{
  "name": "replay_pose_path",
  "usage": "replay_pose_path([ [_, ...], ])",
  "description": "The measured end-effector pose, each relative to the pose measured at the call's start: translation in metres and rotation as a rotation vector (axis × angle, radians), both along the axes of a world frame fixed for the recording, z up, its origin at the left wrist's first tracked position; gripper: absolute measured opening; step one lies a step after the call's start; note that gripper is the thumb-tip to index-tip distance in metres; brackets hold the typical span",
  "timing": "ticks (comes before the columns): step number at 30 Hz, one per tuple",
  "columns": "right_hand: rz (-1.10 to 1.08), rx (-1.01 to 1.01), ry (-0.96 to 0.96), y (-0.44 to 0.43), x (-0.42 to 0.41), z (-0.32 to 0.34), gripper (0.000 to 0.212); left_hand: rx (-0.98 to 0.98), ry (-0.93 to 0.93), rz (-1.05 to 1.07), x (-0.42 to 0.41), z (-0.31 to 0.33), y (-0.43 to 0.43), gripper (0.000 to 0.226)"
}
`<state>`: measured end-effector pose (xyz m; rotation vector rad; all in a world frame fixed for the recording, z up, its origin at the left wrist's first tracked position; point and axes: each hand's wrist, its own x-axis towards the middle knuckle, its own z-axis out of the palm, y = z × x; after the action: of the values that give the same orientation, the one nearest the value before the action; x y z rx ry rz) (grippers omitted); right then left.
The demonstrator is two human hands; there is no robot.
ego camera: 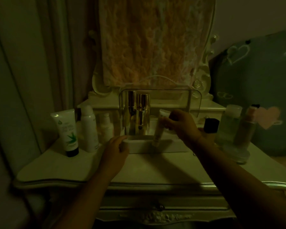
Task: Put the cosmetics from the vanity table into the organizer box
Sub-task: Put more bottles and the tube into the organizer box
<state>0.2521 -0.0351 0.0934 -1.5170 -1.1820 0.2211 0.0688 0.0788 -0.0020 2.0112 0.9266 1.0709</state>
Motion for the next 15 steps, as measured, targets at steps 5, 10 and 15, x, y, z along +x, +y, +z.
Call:
replay_pose_path([
  [5, 0.130, 0.025, -0.025, 0.036, -0.010, 0.032, 0.015, -0.003, -0.004, 0.000, -0.001, 0.000, -0.001, 0.037],
  [10, 0.104, 0.022, -0.058, 0.069, -0.016, 0.051, 0.018, -0.036, 0.001, -0.008, -0.001, 0.000, -0.002, 0.039],
  [15, 0.133, 0.049, -0.003, 0.083, -0.020, 0.043, 0.016, -0.041, -0.013, -0.011, -0.001, 0.001, -0.002, 0.038],
])
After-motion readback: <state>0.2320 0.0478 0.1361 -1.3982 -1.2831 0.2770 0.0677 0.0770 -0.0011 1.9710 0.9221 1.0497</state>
